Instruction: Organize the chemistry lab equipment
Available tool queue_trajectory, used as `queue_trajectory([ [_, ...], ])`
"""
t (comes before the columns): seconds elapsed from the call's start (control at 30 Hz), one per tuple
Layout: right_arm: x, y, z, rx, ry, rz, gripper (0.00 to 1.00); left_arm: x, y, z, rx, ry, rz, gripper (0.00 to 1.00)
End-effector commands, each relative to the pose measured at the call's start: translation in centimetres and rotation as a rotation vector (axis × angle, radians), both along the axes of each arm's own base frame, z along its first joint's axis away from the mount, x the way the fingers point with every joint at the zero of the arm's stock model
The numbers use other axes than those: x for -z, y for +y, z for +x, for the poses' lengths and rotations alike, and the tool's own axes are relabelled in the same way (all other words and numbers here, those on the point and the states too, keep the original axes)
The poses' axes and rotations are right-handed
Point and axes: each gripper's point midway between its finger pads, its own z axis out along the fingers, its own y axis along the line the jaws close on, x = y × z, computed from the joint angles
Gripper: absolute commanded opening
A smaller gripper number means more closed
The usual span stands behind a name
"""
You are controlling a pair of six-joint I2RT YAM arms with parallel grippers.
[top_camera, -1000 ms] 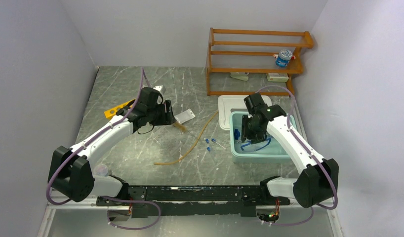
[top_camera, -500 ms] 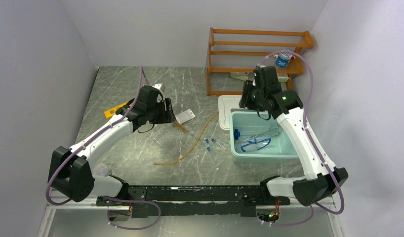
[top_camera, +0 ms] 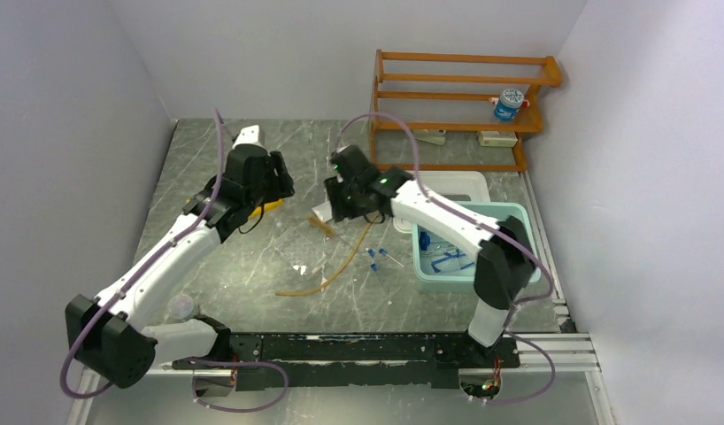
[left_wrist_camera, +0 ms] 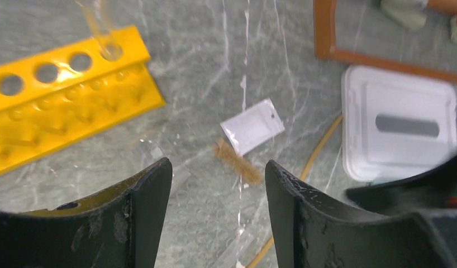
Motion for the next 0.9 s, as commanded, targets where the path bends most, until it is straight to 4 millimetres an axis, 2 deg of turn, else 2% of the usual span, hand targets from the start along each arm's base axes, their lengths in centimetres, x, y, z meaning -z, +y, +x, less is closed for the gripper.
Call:
queue_trajectory([
  [0.0, 4.9, 3.3, -1.4, -0.091, 0.039, -0.039, 0.57, -3.3, 3.6, 0.6, -0.185, -0.143, 0.010, 0.67],
  [0.13, 10.1, 3.8, -2.5, -0.152, 0.106, -0.137, 0.57, -3.8, 4.3, 0.3, -0.208, -0.172, 0.016, 0.68],
  [0.3, 12.8, 4.4, -1.8, -0.193, 0.096, -0.209, 0.52, -3.6, 4.2, 0.1, -0.191, -0.165, 0.022, 0.68],
  [0.47, 13.8, 4.4, -0.2, -0.190, 0.058, -0.275, 0.48, -3.1, 3.9, 0.0, -0.172, -0.146, 0.020, 0.68],
  [0.63, 14.8, 4.2, -0.3, -0.200, 0.069, -0.300, 0.44, -3.1, 3.9, -0.1, -0.173, -0.148, 0.022, 0.68],
  [0.77, 14.3, 4.4, -0.5, -0.210, 0.070, -0.283, 0.41, -3.1, 4.0, -0.1, -0.181, -0.147, 0.025, 0.68],
  [0.87, 13.0, 4.5, -0.1, -0.187, 0.038, -0.255, 0.39, -3.1, 4.0, 0.0, -0.181, -0.148, 0.024, 0.68],
])
